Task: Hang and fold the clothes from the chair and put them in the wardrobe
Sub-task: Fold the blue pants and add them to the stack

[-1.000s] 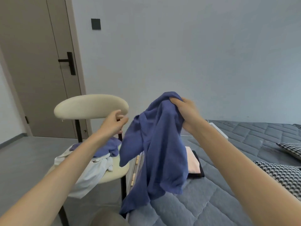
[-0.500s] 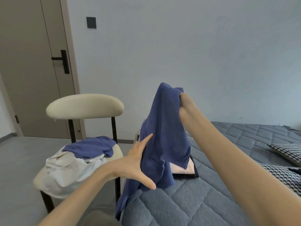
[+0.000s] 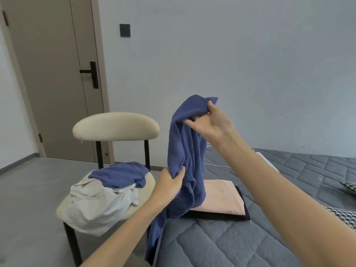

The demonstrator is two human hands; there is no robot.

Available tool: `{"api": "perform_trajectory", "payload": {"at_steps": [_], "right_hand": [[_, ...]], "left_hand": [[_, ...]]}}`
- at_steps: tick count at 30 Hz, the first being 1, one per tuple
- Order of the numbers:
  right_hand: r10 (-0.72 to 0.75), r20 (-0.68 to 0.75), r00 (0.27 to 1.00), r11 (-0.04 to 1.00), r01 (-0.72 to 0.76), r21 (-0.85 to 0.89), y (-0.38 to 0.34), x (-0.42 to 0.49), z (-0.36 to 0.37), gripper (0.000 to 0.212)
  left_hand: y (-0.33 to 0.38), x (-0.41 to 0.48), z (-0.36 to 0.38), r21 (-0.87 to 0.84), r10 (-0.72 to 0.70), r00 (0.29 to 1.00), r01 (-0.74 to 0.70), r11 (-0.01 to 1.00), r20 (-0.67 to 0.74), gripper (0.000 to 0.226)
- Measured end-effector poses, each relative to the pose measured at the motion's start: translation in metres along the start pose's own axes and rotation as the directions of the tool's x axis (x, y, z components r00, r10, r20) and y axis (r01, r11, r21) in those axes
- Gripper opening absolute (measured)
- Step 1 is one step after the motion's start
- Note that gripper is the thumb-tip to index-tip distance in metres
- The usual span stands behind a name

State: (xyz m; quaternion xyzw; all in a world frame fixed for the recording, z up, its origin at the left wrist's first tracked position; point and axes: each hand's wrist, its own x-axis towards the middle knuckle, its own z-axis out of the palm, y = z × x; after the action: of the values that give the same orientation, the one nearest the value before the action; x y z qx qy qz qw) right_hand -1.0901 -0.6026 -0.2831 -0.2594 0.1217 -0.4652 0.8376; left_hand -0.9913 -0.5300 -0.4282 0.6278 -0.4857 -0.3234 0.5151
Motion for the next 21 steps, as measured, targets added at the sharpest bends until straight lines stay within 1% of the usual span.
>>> {"api": "perform_trajectory", "payload": {"at_steps": [1, 2, 3, 4, 5, 7, 8, 9, 10, 11, 12, 14, 16, 17, 18, 19, 21], "right_hand": [[0.030, 0.034, 0.999, 0.999, -0.030, -0.029, 0.000, 0.004, -0.004, 0.054], [0.040, 0.020, 0.999, 0.996, -0.038, -0.083, 0.003, 0.008, -0.010, 0.055], [0.050, -0.002, 0.999, 0.992, -0.050, -0.116, 0.008, 0.015, -0.014, 0.056], [0.072, -0.020, 0.997, 0.981, -0.075, -0.179, 0.014, 0.023, -0.018, 0.056], [0.095, -0.041, 0.995, 0.962, -0.103, -0.255, 0.022, 0.030, -0.022, 0.056], [0.161, -0.037, 0.986, 0.890, -0.162, -0.427, 0.044, 0.040, -0.027, 0.052], [0.192, -0.035, 0.981, 0.840, -0.183, -0.512, 0.057, 0.047, -0.029, 0.049], [0.231, -0.018, 0.973, 0.774, -0.195, -0.602, 0.070, 0.052, -0.030, 0.044], [0.273, 0.013, 0.962, 0.694, -0.188, -0.695, 0.084, 0.055, -0.030, 0.041], [0.319, 0.055, 0.946, 0.626, -0.167, -0.761, 0.096, 0.059, -0.027, 0.039], [0.358, 0.086, 0.930, 0.581, -0.150, -0.800, 0.106, 0.058, -0.021, 0.038], [0.387, 0.131, 0.913, 0.571, -0.125, -0.811, 0.122, 0.054, -0.004, 0.038], [0.384, 0.171, 0.908, 0.603, -0.106, -0.790, 0.132, 0.042, 0.016, 0.040], [0.375, 0.195, 0.906, 0.590, -0.072, -0.804, 0.136, 0.036, 0.023, 0.039], [0.363, 0.229, 0.903, 0.530, 0.002, -0.848, 0.141, 0.032, 0.026, 0.036], [0.355, 0.266, 0.896, 0.425, 0.098, -0.900, 0.145, 0.028, 0.027, 0.032], [0.313, 0.341, 0.886, 0.199, 0.290, -0.936, 0.157, 0.025, 0.023, 0.034]], "left_hand": [[0.001, 0.000, -0.015, 0.015, -0.029, 0.999, 0.029, 0.999, -0.019, 0.036], [0.003, 0.003, -0.033, 0.035, -0.052, 0.999, 0.053, 0.998, -0.005, 0.040], [0.008, 0.002, -0.050, 0.045, -0.080, 0.996, 0.079, 0.996, 0.026, 0.036], [0.012, 0.002, -0.068, 0.022, -0.107, 0.992, 0.106, 0.994, 0.061, 0.024], [0.020, 0.000, -0.087, -0.042, -0.138, 0.986, 0.142, 0.989, 0.098, 0.017], [0.032, -0.004, -0.122, -0.245, -0.144, 0.979, 0.176, 0.953, 0.142, 0.021], [0.037, -0.005, -0.136, -0.337, -0.115, 0.985, 0.154, 0.929, 0.132, 0.022], [0.043, -0.007, -0.149, -0.420, -0.083, 0.991, 0.121, 0.899, 0.108, 0.022], [0.048, -0.007, -0.161, -0.475, -0.063, 0.996, 0.082, 0.876, 0.056, 0.021], [0.055, -0.009, -0.171, -0.515, -0.063, 0.998, 0.050, 0.856, -0.008, 0.020], [0.061, -0.009, -0.181, -0.534, -0.075, 0.993, 0.017, 0.845, -0.088, 0.021], [0.072, -0.011, -0.199, -0.575, -0.090, 0.976, -0.040, 0.817, -0.197, 0.020], [0.081, -0.016, -0.213, -0.646, -0.092, 0.965, -0.093, 0.758, -0.247, 0.014], [0.083, -0.018, -0.219, -0.677, -0.092, 0.963, -0.108, 0.728, -0.252, 0.015], [0.086, -0.021, -0.225, -0.697, -0.086, 0.965, -0.114, 0.708, -0.246, 0.015], [0.088, -0.025, -0.228, -0.719, -0.071, 0.972, -0.117, 0.685, -0.226, 0.015], [0.091, -0.031, -0.234, -0.755, -0.047, 0.978, -0.124, 0.644, -0.201, 0.017]]}}
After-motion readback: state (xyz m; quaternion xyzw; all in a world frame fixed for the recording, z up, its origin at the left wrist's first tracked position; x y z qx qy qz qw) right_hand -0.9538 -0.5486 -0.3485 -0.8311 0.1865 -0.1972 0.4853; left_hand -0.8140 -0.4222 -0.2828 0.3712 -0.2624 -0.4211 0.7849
